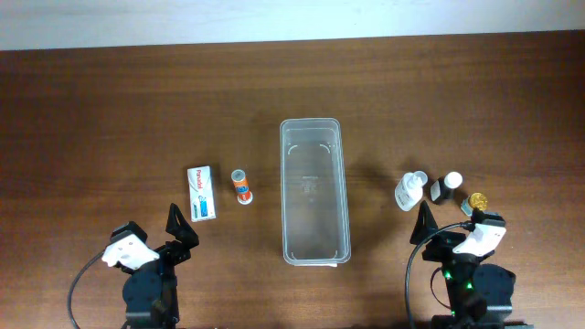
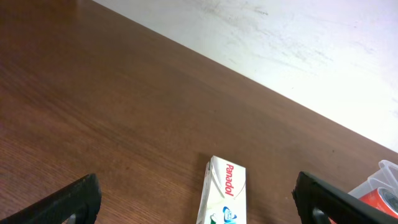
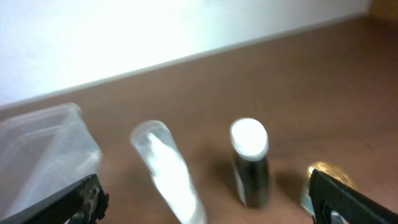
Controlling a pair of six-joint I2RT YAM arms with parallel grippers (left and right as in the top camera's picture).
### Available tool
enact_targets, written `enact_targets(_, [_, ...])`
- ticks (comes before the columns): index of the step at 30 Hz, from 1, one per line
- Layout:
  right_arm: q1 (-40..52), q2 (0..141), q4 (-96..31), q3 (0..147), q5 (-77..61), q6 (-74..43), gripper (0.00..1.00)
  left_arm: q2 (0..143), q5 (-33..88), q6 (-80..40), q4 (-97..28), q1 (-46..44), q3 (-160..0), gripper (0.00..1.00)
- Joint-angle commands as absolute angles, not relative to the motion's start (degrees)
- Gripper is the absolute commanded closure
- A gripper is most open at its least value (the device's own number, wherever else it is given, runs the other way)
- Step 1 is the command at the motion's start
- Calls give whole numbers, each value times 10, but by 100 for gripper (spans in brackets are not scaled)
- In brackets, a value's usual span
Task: Pack container
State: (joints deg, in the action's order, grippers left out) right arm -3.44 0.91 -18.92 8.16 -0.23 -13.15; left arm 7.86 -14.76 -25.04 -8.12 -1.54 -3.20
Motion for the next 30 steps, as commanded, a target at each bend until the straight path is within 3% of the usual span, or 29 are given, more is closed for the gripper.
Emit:
enact_targets(1, [-38, 13, -176, 117, -59, -139, 2, 72, -141, -243, -79, -16, -25, 1])
enact_targets(7, [-38, 152, -275, 286, -65, -122, 2, 72, -141, -243, -79, -16, -25, 1])
enact_targets(19, [-38, 621, -660, 839, -133, -73, 2, 72, -141, -243, -79, -16, -25, 1])
enact_targets(28, [-13, 804, -726, 879, -138, -56, 0, 72, -141, -243, -79, -16, -25, 1])
enact_targets(30, [2, 841, -738, 879, -105, -79, 8, 72, -141, -243, -79, -16, -25, 1])
